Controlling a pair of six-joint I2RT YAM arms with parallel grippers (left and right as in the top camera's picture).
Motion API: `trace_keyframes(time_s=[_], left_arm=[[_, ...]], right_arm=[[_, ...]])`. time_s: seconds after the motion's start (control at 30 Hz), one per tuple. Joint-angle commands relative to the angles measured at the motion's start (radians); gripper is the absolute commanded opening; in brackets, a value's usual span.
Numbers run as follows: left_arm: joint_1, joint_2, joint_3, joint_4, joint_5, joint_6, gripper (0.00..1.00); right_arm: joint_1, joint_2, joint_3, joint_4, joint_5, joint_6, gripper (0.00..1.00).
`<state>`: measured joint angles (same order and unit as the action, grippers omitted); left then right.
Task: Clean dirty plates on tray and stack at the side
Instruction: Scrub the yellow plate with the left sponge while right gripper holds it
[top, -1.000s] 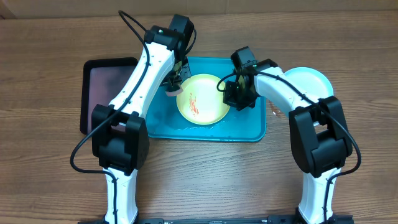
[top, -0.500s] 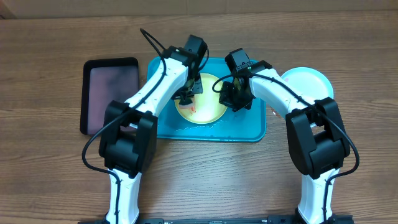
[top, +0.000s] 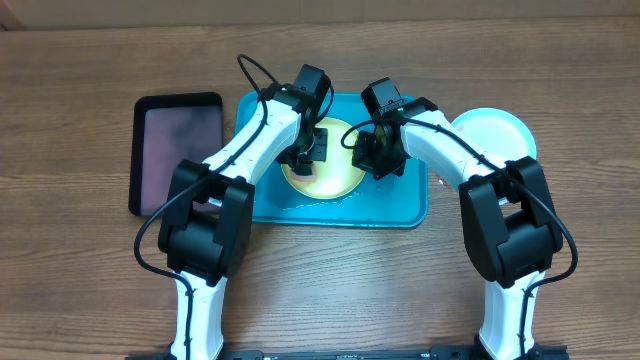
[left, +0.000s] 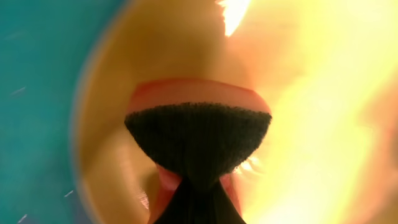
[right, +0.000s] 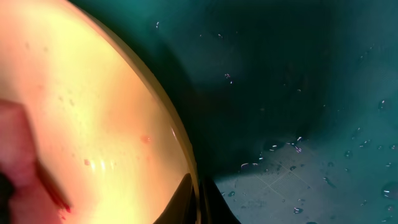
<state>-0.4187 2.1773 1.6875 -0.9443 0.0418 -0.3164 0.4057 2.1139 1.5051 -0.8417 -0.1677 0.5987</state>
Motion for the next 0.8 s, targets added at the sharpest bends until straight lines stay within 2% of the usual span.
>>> trace_keyframes(time_s=[0.0,0.07,0.33,0.47,0.6,0.77], left_arm=[[-0.027,0.01,-0.017,0.02,0.206,0.19,0.04],[-0.04,0.01,-0.017,0.031,0.148,0.174,0.04],[-0.053,0.01,-0.017,0.033,-0.318,-0.141,0.04],[-0.053,0.01,-0.017,0.009,-0.438,-0.226,0.04],[-0.053,0.01,-0.017,-0.035,-0.385,-0.254,0.04],[-0.056,0.01,-0.017,-0.071,-0.077,-0.132,0.04]], right_arm=[[0.006,-0.01,-0.008,-0.004,0.029,0.008,0.04],[0.006,-0.01,-0.008,-0.005,0.029,0.007,0.04],[0.006,-0.01,-0.008,-0.012,0.029,0.004,0.04],[0.006,-0.01,-0.008,-0.011,0.029,0.004,0.04],[0.006,-0.01,-0.008,-0.009,0.029,0.004,0.04],[0.006,-0.01,-0.008,-0.008,0.027,0.004,0.04]])
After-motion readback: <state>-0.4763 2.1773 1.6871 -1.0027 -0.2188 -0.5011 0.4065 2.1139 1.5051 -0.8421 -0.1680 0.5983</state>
